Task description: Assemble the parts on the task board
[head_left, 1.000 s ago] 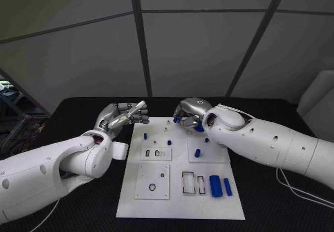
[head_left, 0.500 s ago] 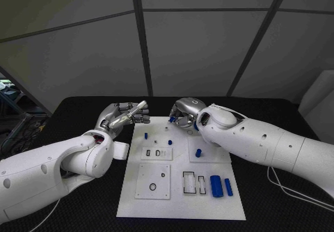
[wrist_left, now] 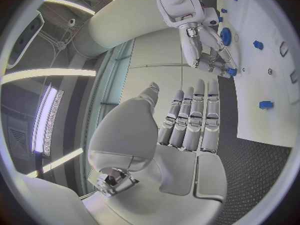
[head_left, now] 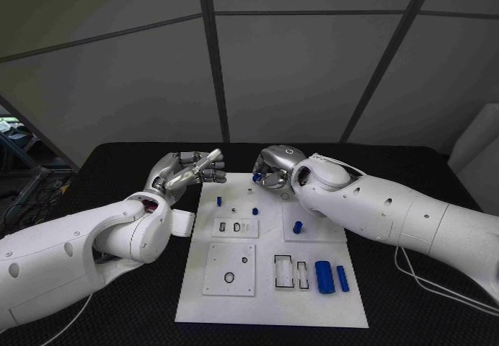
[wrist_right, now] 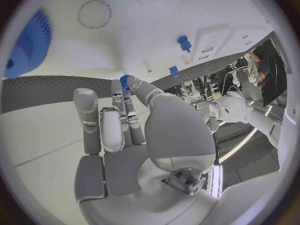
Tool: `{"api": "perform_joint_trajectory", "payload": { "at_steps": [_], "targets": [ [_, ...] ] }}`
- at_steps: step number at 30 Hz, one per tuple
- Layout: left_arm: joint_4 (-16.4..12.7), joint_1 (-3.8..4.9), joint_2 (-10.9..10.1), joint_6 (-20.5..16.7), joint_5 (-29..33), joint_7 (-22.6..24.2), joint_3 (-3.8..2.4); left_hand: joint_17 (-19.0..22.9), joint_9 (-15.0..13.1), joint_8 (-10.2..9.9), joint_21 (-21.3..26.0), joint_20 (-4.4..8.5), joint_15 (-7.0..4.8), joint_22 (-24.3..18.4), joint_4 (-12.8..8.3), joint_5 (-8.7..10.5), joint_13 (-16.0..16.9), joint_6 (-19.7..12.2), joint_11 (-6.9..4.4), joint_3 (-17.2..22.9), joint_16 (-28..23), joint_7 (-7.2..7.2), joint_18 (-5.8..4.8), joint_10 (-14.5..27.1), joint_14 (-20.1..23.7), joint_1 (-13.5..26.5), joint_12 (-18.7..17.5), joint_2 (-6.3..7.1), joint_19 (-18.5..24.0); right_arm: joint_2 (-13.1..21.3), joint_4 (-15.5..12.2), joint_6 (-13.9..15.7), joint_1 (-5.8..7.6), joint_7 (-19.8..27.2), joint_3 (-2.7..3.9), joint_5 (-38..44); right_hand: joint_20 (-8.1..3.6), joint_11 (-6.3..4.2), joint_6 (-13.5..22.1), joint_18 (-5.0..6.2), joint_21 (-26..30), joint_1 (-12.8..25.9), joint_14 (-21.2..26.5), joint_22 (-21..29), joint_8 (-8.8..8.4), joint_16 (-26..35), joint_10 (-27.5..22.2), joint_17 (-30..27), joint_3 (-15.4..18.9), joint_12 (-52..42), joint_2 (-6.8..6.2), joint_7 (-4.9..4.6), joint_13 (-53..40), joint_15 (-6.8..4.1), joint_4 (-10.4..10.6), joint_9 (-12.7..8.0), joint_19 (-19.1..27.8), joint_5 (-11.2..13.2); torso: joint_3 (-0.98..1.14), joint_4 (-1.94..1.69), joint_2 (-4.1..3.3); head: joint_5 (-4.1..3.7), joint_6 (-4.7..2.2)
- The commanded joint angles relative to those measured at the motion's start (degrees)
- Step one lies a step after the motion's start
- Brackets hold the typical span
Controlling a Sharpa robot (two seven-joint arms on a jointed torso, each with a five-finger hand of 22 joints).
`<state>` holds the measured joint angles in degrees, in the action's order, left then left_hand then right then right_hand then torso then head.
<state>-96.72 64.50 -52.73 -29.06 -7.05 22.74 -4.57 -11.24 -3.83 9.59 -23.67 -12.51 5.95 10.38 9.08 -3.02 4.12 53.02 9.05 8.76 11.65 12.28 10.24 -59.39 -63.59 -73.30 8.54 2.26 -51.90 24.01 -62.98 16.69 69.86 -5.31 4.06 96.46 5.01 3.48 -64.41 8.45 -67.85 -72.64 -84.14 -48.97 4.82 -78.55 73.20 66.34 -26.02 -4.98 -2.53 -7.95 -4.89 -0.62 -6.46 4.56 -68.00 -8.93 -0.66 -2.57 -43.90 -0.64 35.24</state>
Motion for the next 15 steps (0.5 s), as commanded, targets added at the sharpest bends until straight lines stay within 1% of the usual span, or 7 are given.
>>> {"api": "perform_joint_trajectory", "payload": {
  "at_steps": [1, 8, 10, 15],
  "targets": [
    [0.0, 0.13, 0.1, 0.9, -0.5, 0.1, -0.04, 0.0, 0.0, -0.3, -0.4, -0.02, 0.47, 0.1, 0.0, 0.05, -0.1, 0.0, 0.29, -0.2, -0.3, 0.22, 0.13, 0.0, 0.0, 0.0, -0.3, -0.07, -0.4, -0.5, 0.8, -1.5, 0.12, -0.2, 0.01, -0.1, 0.27, 0.26, -0.3, -0.78, -0.1, 0.4, -2.2, 0.1, -0.02, -0.2, -0.3, -0.1, 0.1, 0.3, 0.02, 0.04, -0.1, -0.19, 0.4, 0.3, 0.1, 0.3, 0.04, 0.0, -0.1, -0.05, 0.06],
    [0.0, 0.19, 0.2, 1.0, -0.5, 0.1, -0.05, 0.0, 0.0, -0.3, -0.4, -0.02, 0.47, 0.1, 0.0, 0.05, -0.1, 0.0, 0.29, -0.2, -0.3, 0.22, 0.13, 0.0, 0.0, 0.0, -0.3, -0.07, -0.4, -1.4, 2.0, -2.6, 0.14, -0.1, 0.0, -0.1, 0.33, 0.36, 0.0, -0.75, -0.1, 0.5, -2.2, 0.3, -0.22, -0.2, -0.6, -0.1, 0.2, 0.6, -0.22, -0.05, 0.0, -0.08, 0.6, 0.2, 0.3, 0.4, 0.01, -0.03, -0.14, 0.0, 0.1],
    [0.1, 0.2, 0.2, 1.0, -0.5, 0.0, -0.05, 0.0, 0.0, -0.3, -0.4, -0.02, 0.47, 0.1, 0.0, 0.05, -0.1, 0.0, 0.29, -0.2, -0.3, 0.22, 0.13, 0.0, 0.0, 0.0, -0.3, -0.07, -0.4, -1.6, 2.2, -2.8, 0.15, 0.0, 0.0, -0.1, 0.4, 0.51, 0.3, -0.72, 0.0, 0.6, -2.1, 0.4, -0.43, -0.2, -1.0, -0.2, 0.2, 0.8, -0.42, -0.17, 0.0, 0.07, 0.8, 0.2, 0.4, 0.4, 0.05, 0.02, -0.13, 0.05, 0.12],
    [0.1, 0.23, 0.2, 1.1, -0.5, 0.0, -0.05, 0.0, 0.0, -0.3, -0.4, -0.02, 0.47, 0.1, 0.0, 0.05, -0.1, 0.0, 0.29, -0.2, -0.3, 0.22, 0.13, 0.0, 0.0, 0.0, -0.3, -0.07, -0.4, -1.9, 2.5, -3.0, 0.15, 0.1, 0.0, -0.1, 0.63, 0.92, 1.0, -0.72, 0.0, 0.9, -2.1, 0.4, -0.91, -0.4, -2.4, 0.1, 0.2, 1.4, -0.89, -0.46, 0.3, 0.42, 1.2, 0.0, 0.7, 0.4, 0.03, 0.02, -0.14, 0.14, 0.23]
  ]
}}
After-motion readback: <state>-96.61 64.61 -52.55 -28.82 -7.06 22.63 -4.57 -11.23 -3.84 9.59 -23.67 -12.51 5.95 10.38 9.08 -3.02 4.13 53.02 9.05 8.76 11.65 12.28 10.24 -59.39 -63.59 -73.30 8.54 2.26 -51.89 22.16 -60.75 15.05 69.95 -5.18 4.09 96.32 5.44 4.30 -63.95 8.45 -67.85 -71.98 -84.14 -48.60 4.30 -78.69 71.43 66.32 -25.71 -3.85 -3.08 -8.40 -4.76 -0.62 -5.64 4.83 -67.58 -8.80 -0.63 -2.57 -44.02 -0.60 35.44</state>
